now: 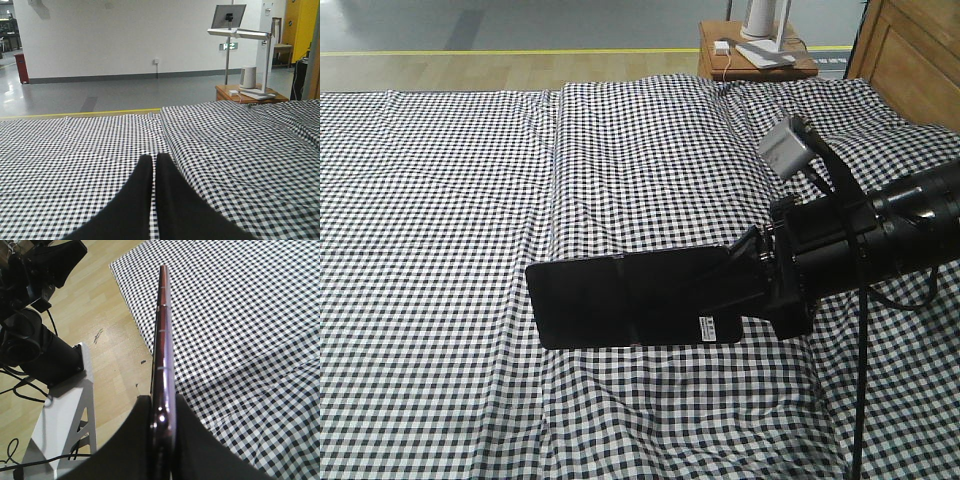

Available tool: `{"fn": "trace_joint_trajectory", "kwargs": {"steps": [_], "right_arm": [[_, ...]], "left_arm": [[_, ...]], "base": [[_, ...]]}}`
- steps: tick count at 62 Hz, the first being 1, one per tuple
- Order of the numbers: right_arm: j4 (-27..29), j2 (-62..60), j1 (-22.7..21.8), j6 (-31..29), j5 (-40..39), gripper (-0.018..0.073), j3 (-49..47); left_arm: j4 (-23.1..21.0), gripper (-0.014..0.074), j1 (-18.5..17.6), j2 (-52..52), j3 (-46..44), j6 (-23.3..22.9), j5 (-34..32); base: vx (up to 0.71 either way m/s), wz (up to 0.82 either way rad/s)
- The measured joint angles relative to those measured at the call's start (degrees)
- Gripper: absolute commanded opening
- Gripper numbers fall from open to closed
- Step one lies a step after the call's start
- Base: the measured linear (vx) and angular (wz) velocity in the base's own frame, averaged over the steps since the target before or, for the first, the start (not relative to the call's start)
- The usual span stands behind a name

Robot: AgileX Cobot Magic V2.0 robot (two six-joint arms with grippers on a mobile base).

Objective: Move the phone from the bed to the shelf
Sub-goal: 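Lift the phone off the bed with the right gripper, then hold the phone in the right gripper while the base drives to the shelf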

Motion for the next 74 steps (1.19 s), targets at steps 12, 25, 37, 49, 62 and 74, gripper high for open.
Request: {"fn": "trace_joint_trajectory", "kwargs": {"steps": [12, 25, 37, 49, 62, 74], "right_arm": [[0.0, 0.0, 0.0, 0.0, 0.0, -0.0001, 0.0], [0.0, 0.0, 0.0, 0.0, -0.1, -0.0001, 0.0], [0.0, 0.0, 0.0, 0.0, -0.1, -0.0001, 0.0], [0.0, 0.0, 0.0, 0.0, -0.1, -0.0001, 0.0], [0.0, 0.0, 0.0, 0.0, -0.1, -0.0001, 0.0], [0.0, 0.0, 0.0, 0.0, -0.2, -0.0001, 0.0]], "left_arm": [[0.0, 0.0001, 0.0, 0.0, 0.0, 0.0, 0.0], [0.0, 0.0001, 0.0, 0.0, 0.0, 0.0, 0.0], [0.0, 0.0001, 0.0, 0.0, 0.0, 0.0, 0.0], [0.0, 0.0001, 0.0, 0.0, 0.0, 0.0, 0.0], [0.0, 0.0001, 0.0, 0.0, 0.0, 0.0, 0.0], [0.0, 0.0001, 0.0, 0.0, 0.0, 0.0, 0.0]], "base": [[-0.01, 0.04], [-0.05, 0.18], [-0.08, 0.36], [-0.09, 0.45], [-0.1, 0.42], [-0.12, 0.45]]}}
